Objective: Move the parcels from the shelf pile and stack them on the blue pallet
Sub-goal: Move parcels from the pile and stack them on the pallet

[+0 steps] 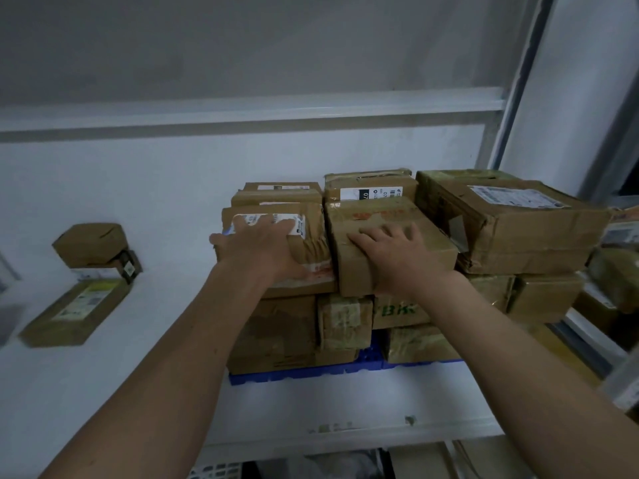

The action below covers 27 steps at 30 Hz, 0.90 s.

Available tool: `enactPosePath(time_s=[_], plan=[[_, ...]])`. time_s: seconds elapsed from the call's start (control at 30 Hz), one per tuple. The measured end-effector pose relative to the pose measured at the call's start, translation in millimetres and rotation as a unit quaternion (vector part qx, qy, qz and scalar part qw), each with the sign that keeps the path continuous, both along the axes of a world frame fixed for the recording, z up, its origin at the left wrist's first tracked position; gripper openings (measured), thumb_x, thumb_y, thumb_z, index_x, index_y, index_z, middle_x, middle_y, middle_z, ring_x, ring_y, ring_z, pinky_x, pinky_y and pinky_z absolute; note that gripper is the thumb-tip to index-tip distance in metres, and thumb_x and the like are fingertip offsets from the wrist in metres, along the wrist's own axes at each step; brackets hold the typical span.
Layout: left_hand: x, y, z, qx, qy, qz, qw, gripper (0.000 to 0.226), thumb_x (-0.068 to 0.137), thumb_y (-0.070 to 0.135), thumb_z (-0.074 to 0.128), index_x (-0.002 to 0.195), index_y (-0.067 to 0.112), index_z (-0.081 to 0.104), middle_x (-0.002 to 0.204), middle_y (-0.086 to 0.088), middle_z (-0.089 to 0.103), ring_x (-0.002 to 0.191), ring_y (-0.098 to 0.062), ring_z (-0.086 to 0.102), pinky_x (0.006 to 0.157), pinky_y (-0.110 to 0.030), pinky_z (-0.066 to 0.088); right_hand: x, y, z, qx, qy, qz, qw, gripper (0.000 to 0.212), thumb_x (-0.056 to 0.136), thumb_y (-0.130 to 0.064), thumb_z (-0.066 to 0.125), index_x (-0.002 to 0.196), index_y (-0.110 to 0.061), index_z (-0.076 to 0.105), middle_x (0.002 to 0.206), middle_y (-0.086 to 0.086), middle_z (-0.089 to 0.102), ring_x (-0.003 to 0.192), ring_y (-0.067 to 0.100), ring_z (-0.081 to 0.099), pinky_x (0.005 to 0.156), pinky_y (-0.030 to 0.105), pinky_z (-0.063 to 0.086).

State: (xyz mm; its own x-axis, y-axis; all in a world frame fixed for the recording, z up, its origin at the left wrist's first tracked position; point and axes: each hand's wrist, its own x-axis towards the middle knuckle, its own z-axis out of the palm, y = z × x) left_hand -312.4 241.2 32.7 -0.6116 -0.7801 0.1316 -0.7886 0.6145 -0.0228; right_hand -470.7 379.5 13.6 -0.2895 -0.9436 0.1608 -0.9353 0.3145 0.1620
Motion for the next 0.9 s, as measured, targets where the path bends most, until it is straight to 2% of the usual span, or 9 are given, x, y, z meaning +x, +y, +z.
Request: enactPosePath(time_s=[0.13, 0.23, 0.3, 0.4, 0.5, 0.63, 0.7, 0.9], plan=[[2.1, -0.7, 1.8, 0.016, 0.006, -0.002, 1.000, 0.098, 0.058, 0.080, 0.064, 0.142, 0.043, 0.029, 0.153, 0.008, 0.029, 0.138, -0.034, 0.017, 0.103, -0.064, 0.027, 0.2, -1.4, 1.9, 0.003, -0.054, 0.004, 0.999, 0.093, 0.077, -0.045, 0.072, 0.149, -0.029, 0.015, 0.155, -0.001, 0.023, 0.140, 0.030, 0.023, 0.113, 0.055, 0.020], [3.8, 5.2, 5.4, 0.013, -0.001, -0.004, 1.000, 0.098, 0.061, 0.081, 0.060, 0.145, 0.044, 0.025, 0.156, 0.007, 0.024, 0.142, -0.034, 0.015, 0.107, -0.070, 0.009, 5.9, -3.7, 3.6, -0.012, -0.069, 0.007, 0.998, 0.088, 0.079, -0.045, 0.069, 0.149, -0.027, 0.017, 0.153, 0.002, 0.025, 0.138, 0.031, 0.025, 0.111, 0.052, 0.024], [6.4, 11.3, 10.3, 0.015, 0.039, -0.020, 0.999, 0.100, 0.060, 0.082, 0.060, 0.145, 0.042, 0.024, 0.156, 0.006, 0.025, 0.143, -0.032, 0.019, 0.108, -0.067, 0.005, 15.0, -8.6, 7.6, -0.032, -0.071, 0.031, 0.996, 0.081, 0.082, -0.045, 0.065, 0.148, -0.026, 0.021, 0.151, 0.004, 0.029, 0.137, 0.031, 0.027, 0.109, 0.049, 0.027], [19.3, 20.2, 18.1, -0.007, 0.130, -0.036, 0.991, 0.087, 0.065, 0.076, 0.062, 0.139, 0.038, 0.035, 0.149, 0.006, 0.038, 0.135, -0.028, 0.033, 0.109, -0.056, 0.021, 36.7, -20.9, 16.5, -0.059, -0.063, 0.085, 0.993, 0.081, 0.080, -0.053, 0.063, 0.146, -0.023, 0.026, 0.149, 0.005, 0.031, 0.135, 0.030, 0.029, 0.108, 0.046, 0.026], [43.4, 22.3, 21.8, -0.031, 0.166, -0.014, 0.986, 0.070, 0.075, 0.065, 0.060, 0.136, 0.035, 0.044, 0.142, 0.003, 0.047, 0.125, -0.027, 0.043, 0.101, -0.042, 0.034, 62.9, -35.5, 23.3, -0.090, -0.057, 0.157, 0.982, 0.075, 0.084, -0.048, 0.062, 0.145, -0.022, 0.027, 0.150, 0.005, 0.031, 0.134, 0.027, 0.031, 0.110, 0.042, 0.027], [84.9, 18.5, 21.4, -0.030, 0.161, 0.050, 0.985, 0.058, 0.083, 0.055, 0.059, 0.133, 0.027, 0.050, 0.133, -0.004, 0.054, 0.117, -0.027, 0.051, 0.087, -0.035, 0.042, 102.0, -55.8, 24.4, -0.092, -0.062, 0.258, 0.960, 0.065, 0.088, -0.042, 0.059, 0.144, -0.020, 0.033, 0.146, 0.004, 0.037, 0.134, 0.022, 0.032, 0.111, 0.034, 0.024], [107.2, 16.2, 16.5, -0.026, 0.152, 0.073, 0.985, 0.060, 0.083, 0.053, 0.062, 0.134, 0.024, 0.050, 0.133, -0.005, 0.055, 0.118, -0.027, 0.052, 0.090, -0.036, 0.043, 122.9, -66.6, 21.9, -0.095, -0.072, 0.274, 0.954, 0.064, 0.089, -0.042, 0.059, 0.144, -0.020, 0.032, 0.148, 0.003, 0.036, 0.136, 0.021, 0.030, 0.112, 0.037, 0.028], [182.9, -0.9, -12.9, 0.013, 0.101, 0.136, 0.985, 0.062, 0.082, 0.054, 0.064, 0.135, 0.024, 0.049, 0.135, -0.003, 0.053, 0.122, -0.023, 0.050, 0.089, -0.031, 0.043, 191.7, -98.8, 2.5, -0.055, -0.102, 0.312, 0.943, 0.075, 0.087, -0.042, 0.061, 0.147, -0.013, 0.027, 0.153, 0.008, 0.028, 0.142, 0.022, 0.021, 0.115, 0.037, 0.021]])
